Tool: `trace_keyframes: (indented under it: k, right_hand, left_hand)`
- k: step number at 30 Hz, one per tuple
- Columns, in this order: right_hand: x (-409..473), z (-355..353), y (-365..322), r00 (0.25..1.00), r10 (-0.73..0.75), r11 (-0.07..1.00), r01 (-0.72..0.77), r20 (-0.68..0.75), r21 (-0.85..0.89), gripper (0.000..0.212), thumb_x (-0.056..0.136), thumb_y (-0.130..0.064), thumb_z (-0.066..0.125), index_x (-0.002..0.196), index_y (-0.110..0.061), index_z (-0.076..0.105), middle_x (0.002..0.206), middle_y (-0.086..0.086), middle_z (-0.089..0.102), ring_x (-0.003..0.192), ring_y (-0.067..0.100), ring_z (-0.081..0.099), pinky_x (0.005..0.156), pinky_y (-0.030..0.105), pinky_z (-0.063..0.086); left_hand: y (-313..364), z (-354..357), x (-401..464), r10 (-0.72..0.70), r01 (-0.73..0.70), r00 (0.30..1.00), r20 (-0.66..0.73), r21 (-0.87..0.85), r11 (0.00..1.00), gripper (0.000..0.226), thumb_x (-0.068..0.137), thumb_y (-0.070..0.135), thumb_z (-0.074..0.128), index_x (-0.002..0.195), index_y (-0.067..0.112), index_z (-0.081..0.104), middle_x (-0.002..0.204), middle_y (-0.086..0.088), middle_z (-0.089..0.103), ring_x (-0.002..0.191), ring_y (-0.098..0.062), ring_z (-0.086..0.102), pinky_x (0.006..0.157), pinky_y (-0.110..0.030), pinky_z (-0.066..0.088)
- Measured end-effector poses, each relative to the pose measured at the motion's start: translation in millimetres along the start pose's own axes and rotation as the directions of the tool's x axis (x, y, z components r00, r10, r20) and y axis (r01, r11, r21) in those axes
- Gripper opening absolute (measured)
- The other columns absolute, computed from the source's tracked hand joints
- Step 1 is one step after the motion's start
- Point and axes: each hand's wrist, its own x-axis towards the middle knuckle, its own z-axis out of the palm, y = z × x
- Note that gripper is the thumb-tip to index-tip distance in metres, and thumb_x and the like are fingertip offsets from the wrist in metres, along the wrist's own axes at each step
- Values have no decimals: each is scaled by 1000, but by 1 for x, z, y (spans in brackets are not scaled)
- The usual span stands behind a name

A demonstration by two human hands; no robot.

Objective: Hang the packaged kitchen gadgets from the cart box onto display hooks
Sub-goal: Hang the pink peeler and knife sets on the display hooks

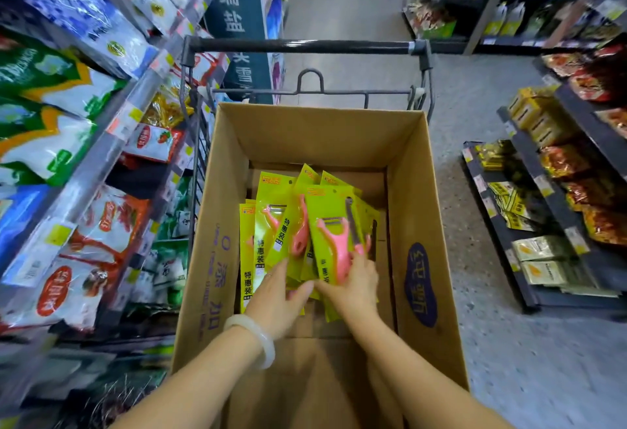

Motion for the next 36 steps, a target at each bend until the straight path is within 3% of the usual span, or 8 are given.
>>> trace_keyframes:
  k: [5, 10, 15, 17, 20, 23, 29, 36]
  right_hand:
    - [-37, -1, -45, 951, -309, 951, 308, -26, -39, 84, 67, -36, 78, 135, -12, 35, 135, 8, 37, 129, 27, 32, 106, 33, 29]
    - [-55, 2, -70, 728, -604, 791, 599, -324, -125, 77, 59, -46, 62, 125, -16, 37, 110, 5, 49, 101, 23, 45, 81, 37, 45]
    - [-54, 0, -58, 494, -841, 528, 839, -220, -133, 66, 78, -47, 64, 129, -12, 40, 125, 3, 45, 114, 18, 45, 98, 26, 37]
    - [-48, -4, -45, 440, -862, 481, 867, -250, -129, 47, 88, -45, 55, 122, -14, 47, 119, 7, 55, 112, 17, 49, 98, 27, 39]
    - [-24, -13, -22, 680, -674, 731, 672, -289, -120, 42, 85, -38, 61, 121, -18, 52, 118, 7, 59, 116, 17, 49, 101, 35, 41]
    - [15, -13, 9, 978, -206, 972, 200, -39, -122, 91, 69, -55, 72, 143, -21, 31, 146, 4, 37, 136, 23, 32, 112, 44, 31]
    - [63, 10, 48, 939, 283, 931, -318, 195, 178, 149, 27, -76, 76, 148, -17, 12, 153, 14, 22, 140, 33, 24, 114, 52, 25]
    - [61, 23, 46, 942, 326, 901, -334, 77, 278, 105, 49, -46, 88, 131, -13, 31, 134, 16, 36, 122, 35, 44, 103, 47, 40]
  left_hand:
    - [32, -25, 1, -189, 85, 971, -149, -522, 848, 67, 88, 41, 57, 141, 12, 28, 117, 3, 50, 68, -7, 57, 70, -31, 45]
    - [58, -48, -5, -309, -5, 902, -300, -725, 688, 58, 73, 29, 77, 114, 7, 42, 100, -9, 57, 84, -19, 56, 74, -33, 47]
    - [44, -70, 2, -309, -67, 857, -411, -684, 726, 89, 33, 42, 86, 107, 4, 54, 99, -13, 66, 91, -30, 65, 84, -49, 52]
    - [37, -73, 2, -303, -57, 849, -432, -645, 762, 86, 40, 36, 88, 112, 8, 50, 105, -9, 63, 96, -28, 61, 90, -48, 49]
    - [27, -70, -1, -307, -21, 844, -439, -599, 801, 75, 59, 23, 87, 118, 9, 43, 108, -9, 57, 100, -27, 56, 91, -41, 45]
    - [9, -56, 6, -291, -13, 849, -440, -569, 822, 62, 60, 18, 86, 107, 11, 45, 99, -10, 61, 93, -29, 60, 84, -40, 48]
    - [-13, -38, 16, -302, 35, 873, -383, -568, 822, 64, 58, 19, 87, 107, 14, 47, 101, -8, 64, 94, -28, 61, 86, -45, 48]
    - [-21, -33, 14, -290, 32, 893, -344, -594, 804, 63, 56, 20, 88, 105, 20, 49, 100, -4, 65, 94, -25, 62, 88, -48, 48]
